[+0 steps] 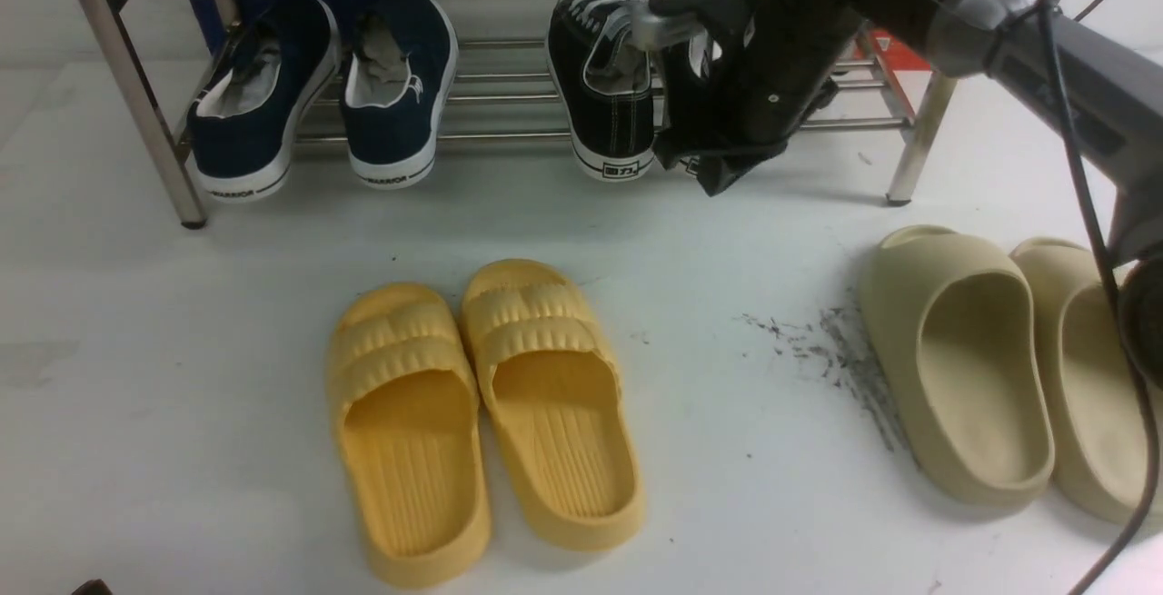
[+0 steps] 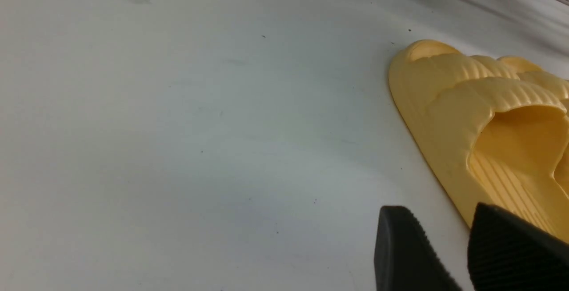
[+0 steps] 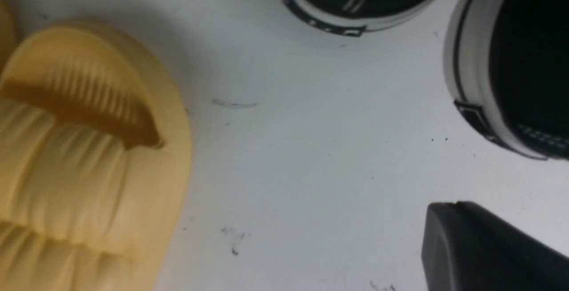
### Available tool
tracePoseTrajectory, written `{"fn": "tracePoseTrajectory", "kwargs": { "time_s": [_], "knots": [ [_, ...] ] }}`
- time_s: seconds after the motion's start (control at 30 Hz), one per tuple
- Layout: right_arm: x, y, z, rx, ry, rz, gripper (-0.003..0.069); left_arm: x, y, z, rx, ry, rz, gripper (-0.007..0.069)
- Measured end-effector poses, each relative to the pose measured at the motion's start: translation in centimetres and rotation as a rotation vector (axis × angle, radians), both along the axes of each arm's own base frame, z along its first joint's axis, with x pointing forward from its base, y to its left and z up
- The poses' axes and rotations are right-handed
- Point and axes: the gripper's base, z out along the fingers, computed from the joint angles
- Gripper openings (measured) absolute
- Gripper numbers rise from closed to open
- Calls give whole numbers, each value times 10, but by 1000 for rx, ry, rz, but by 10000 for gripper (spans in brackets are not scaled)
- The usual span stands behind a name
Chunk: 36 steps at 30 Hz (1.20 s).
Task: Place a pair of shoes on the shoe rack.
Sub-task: Use the right arm to put a shoe into the shoe rack
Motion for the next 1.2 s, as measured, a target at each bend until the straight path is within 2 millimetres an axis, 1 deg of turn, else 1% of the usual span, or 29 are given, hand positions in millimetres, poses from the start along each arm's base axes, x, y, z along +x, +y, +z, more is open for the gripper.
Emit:
{"fn": "tracePoseTrajectory", "kwargs": {
  "time_s": [0.07, 0.1, 0.13, 0.17, 0.27, 0.6, 0.73, 0.83, 1.0, 1.2],
  "knots": [
    [7, -1, -16, 4, 14, -15, -2, 0, 0, 0, 0, 0, 0, 238],
    [8, 0, -20, 7, 15, -18, -2, 0, 0, 0, 0, 0, 0, 238],
    [9, -1, -21, 9, 13, -20, -2, 0, 0, 0, 0, 0, 0, 238],
    [12, 0, -27, 16, 8, -25, -2, 0, 0, 0, 0, 0, 0, 238],
    [17, -3, -28, 37, -17, -52, 1, 0, 0, 0, 0, 0, 0, 238],
    [21, -11, -28, 41, -22, -85, 8, 0, 0, 0, 0, 0, 0, 238],
    [21, -13, -24, 36, -32, -87, 8, 0, 0, 0, 0, 0, 0, 238],
    [22, -16, -18, 33, -47, -91, 12, 0, 0, 0, 0, 0, 0, 238],
    [23, -16, -1, 54, -98, -92, 14, 0, 0, 0, 0, 0, 0, 238],
    [23, -16, -1, 54, -102, -92, 17, 0, 0, 0, 0, 0, 0, 238]
  ]
}}
